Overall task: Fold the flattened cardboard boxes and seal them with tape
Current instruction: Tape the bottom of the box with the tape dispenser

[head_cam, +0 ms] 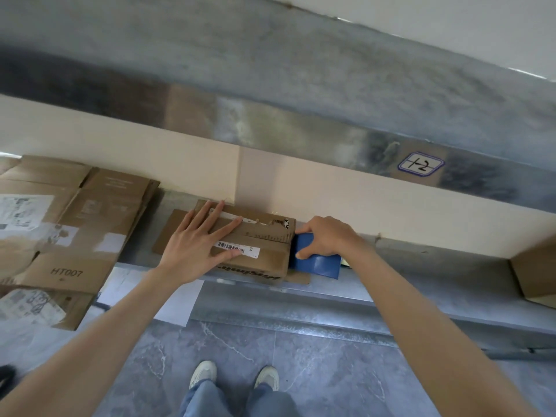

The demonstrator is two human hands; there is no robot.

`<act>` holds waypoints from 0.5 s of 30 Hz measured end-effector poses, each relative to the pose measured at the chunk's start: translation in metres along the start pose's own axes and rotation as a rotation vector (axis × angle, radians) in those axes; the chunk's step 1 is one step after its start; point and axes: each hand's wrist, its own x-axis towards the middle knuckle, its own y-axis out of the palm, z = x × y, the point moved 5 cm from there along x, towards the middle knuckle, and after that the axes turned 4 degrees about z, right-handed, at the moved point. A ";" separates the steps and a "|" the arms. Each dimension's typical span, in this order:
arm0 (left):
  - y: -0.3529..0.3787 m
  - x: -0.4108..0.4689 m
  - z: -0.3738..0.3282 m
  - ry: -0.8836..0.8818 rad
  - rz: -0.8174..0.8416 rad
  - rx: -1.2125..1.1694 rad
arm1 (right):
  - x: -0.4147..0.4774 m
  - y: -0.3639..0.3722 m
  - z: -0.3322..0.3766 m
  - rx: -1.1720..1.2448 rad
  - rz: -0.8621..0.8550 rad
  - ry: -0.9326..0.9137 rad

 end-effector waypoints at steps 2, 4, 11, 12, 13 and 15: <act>-0.001 0.000 -0.001 -0.003 0.007 -0.021 | -0.003 -0.001 -0.010 0.044 -0.040 0.012; -0.001 0.000 -0.001 -0.018 -0.003 -0.045 | -0.006 -0.003 -0.024 0.112 -0.143 0.051; 0.000 0.000 0.000 -0.024 -0.045 -0.066 | -0.021 0.029 -0.065 0.301 -0.515 0.080; 0.000 0.000 0.000 -0.024 -0.051 -0.066 | -0.022 0.036 -0.070 0.282 -0.533 0.113; 0.001 0.000 0.000 -0.022 -0.056 -0.065 | -0.022 0.042 -0.074 0.266 -0.544 0.162; 0.002 0.000 0.000 -0.018 -0.060 -0.067 | -0.023 0.054 -0.080 0.251 -0.558 0.252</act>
